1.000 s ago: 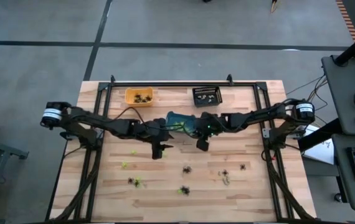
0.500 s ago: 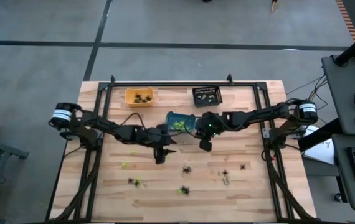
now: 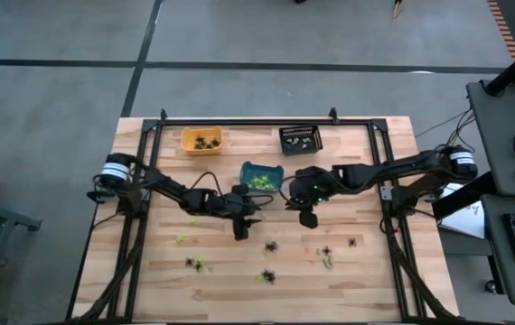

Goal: Sort Halloween decoration
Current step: Put the white skull toy into the black bin

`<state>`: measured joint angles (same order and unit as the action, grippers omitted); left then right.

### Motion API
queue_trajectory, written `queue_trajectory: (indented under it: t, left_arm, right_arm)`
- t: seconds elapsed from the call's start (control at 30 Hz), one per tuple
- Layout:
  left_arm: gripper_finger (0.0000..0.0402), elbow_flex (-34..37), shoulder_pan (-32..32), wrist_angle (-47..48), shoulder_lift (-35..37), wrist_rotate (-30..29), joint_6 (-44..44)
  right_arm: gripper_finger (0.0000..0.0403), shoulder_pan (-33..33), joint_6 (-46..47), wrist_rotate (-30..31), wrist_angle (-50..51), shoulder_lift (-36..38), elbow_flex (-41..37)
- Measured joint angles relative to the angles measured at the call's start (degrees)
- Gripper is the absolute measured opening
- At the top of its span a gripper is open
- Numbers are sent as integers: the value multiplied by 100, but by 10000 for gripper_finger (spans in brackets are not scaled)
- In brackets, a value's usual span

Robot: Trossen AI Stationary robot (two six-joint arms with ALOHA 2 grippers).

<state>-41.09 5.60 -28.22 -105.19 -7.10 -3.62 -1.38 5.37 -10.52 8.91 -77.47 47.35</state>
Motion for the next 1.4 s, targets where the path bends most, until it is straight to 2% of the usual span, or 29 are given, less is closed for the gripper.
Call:
queue_trajectory:
  t: [0.23,0.43,1.0,1.4]
  left_arm:
    - [169,-180,-8,-28,-312,-8,151]
    - [145,-289,-8,-83,-510,-10,162]
    - [11,-277,-15,122,-409,15,164]
    - [6,-269,-30,707,393,-60,265]
  right_arm:
    - [63,0,-14,4,21,177,0]
    - [63,2,-49,6,-32,172,0]
    - [63,2,-117,9,-20,140,-9]
    - [63,2,-199,4,79,317,-11]
